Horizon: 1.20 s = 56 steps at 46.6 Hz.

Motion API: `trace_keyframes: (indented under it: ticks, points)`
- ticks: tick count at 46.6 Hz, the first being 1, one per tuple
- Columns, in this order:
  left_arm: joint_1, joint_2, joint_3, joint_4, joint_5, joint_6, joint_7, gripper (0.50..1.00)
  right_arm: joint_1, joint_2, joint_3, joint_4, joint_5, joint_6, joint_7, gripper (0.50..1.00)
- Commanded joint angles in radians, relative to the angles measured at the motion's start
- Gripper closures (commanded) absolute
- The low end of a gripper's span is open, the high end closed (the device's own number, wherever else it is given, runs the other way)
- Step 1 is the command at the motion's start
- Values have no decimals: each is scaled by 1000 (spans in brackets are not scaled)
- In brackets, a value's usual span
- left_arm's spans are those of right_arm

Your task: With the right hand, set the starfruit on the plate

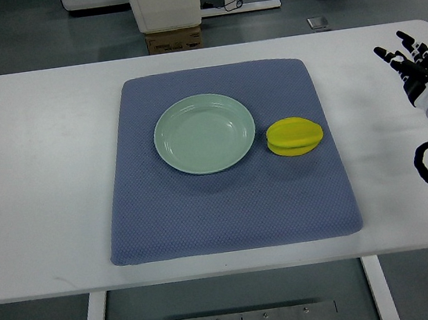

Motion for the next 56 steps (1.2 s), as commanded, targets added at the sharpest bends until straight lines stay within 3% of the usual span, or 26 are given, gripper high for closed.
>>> trace_keyframes:
  ticks: [1,56]
  points:
    - [6,0,3,-1,3,0,0,500,0,1,0,0,0,0,0,500]
    - [3,0,0,3,1,-1,-2,500,-9,-12,-8,-1,-6,-2,2,500]
